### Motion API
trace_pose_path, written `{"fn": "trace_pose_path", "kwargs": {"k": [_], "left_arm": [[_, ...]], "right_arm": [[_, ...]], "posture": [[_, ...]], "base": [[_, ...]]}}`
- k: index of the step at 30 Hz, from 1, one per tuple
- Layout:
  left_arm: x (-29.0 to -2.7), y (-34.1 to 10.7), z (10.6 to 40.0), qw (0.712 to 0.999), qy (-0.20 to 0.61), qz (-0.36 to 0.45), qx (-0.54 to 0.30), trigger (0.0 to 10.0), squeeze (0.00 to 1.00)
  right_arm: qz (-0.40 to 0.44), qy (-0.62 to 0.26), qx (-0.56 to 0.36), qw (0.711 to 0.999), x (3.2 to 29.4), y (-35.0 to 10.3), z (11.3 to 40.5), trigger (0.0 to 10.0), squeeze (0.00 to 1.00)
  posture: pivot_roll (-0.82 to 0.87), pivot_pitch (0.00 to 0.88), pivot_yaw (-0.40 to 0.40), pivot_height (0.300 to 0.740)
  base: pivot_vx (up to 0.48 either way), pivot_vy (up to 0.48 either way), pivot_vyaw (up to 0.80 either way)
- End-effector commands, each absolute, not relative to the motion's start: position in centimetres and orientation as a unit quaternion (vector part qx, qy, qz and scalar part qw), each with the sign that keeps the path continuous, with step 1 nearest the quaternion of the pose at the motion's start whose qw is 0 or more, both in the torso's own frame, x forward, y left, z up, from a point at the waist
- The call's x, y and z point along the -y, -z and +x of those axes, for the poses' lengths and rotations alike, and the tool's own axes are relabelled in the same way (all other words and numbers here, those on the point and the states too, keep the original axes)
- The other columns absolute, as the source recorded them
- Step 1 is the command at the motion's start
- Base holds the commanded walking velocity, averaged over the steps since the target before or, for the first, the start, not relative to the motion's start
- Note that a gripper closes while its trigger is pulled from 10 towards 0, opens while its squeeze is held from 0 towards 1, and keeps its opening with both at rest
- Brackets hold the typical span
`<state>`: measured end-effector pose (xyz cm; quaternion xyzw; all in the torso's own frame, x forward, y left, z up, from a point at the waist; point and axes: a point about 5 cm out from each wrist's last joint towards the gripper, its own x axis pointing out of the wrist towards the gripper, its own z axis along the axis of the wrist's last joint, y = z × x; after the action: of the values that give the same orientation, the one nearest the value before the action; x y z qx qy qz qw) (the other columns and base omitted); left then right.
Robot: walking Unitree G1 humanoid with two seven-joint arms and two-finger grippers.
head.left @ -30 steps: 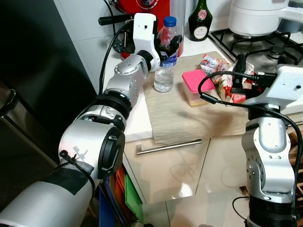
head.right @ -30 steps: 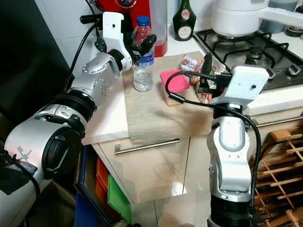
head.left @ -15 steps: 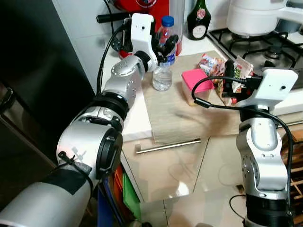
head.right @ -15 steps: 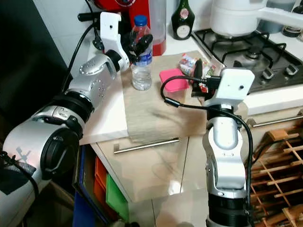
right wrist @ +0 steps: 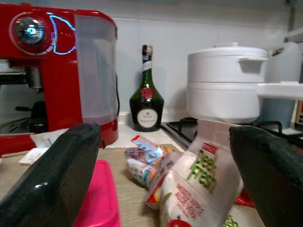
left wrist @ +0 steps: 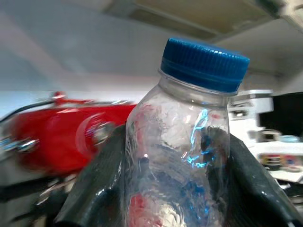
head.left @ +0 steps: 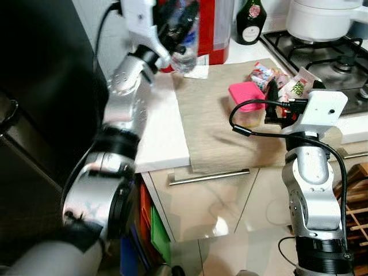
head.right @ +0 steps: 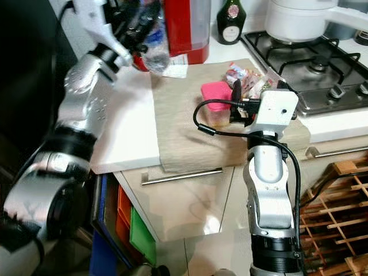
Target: Restocking fridge
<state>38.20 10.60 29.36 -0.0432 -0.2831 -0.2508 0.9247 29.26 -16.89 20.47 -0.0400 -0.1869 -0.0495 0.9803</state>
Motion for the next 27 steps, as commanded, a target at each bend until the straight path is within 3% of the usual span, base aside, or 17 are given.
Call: {"fn": "trace_pose_path", "kwargs": {"k": [1,12,27], "left_arm": [[-11.6,-29.8,37.4,0.927,0.227,-0.034,0.295,10.0,0.0],[-12.3,-27.2,35.4,0.949,0.179,-0.039,0.256,10.0,0.0],[-11.1,-26.3,34.4,0.957,0.183,-0.042,0.222,10.0,0.0]], "right_arm": [[-0.048,0.041,0.187,0.98,16.6,-20.2,29.4,10.0,0.0],[-0.058,0.026,0.196,0.979,16.2,-20.3,30.0,10.0,0.0],[-0.058,0.028,0.196,0.979,16.3,-20.0,29.9,10.0,0.0]], "posture": [[-0.1,0.0,0.096,0.74],[-0.07,0.0,0.058,0.74],[-0.09,0.0,0.068,0.74]], "base": [[0.0,0.0,0.0],[0.0,0.0,0.0],[-0.308,0.0,0.0]]}}
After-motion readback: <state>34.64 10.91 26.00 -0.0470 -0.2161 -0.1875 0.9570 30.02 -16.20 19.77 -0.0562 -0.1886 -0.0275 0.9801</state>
